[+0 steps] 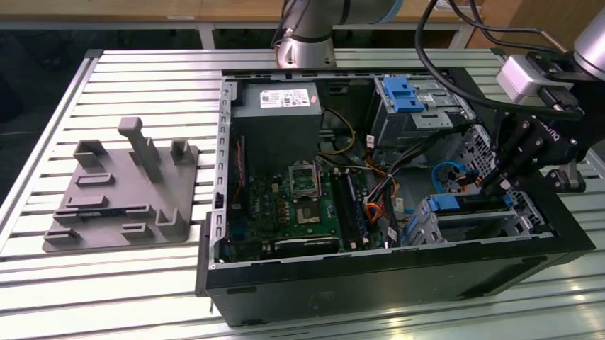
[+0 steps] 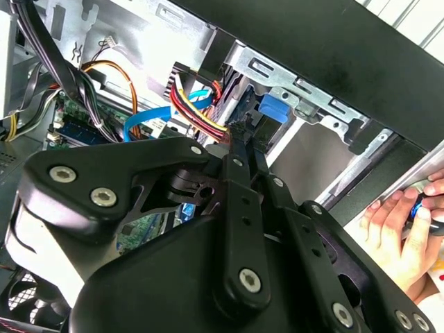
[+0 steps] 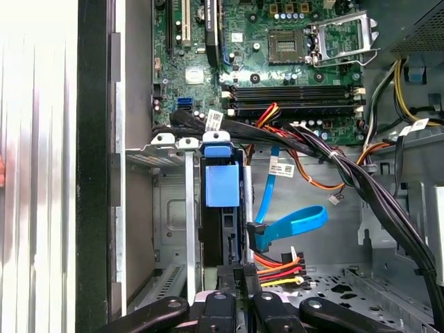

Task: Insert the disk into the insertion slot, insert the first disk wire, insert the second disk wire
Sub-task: 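Insert the first disk wire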

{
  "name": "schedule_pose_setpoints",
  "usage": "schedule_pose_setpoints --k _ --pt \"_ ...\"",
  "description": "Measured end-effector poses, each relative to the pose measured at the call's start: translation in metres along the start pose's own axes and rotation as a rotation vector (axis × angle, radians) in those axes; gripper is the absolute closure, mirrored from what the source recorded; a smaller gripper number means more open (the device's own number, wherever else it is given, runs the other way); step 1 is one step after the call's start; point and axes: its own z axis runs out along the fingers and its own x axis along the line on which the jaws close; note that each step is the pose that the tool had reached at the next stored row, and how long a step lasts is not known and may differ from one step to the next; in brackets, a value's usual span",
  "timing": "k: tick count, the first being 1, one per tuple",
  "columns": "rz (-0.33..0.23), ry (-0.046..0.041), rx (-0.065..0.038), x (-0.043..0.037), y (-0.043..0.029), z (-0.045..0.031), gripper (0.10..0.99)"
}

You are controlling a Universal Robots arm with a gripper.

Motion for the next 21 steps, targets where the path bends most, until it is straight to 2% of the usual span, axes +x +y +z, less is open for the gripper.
schedule_pose_setpoints --k 21 --pt "0.000 0.0000 0.000 0.0006 -0.0004 0.0045 0.922"
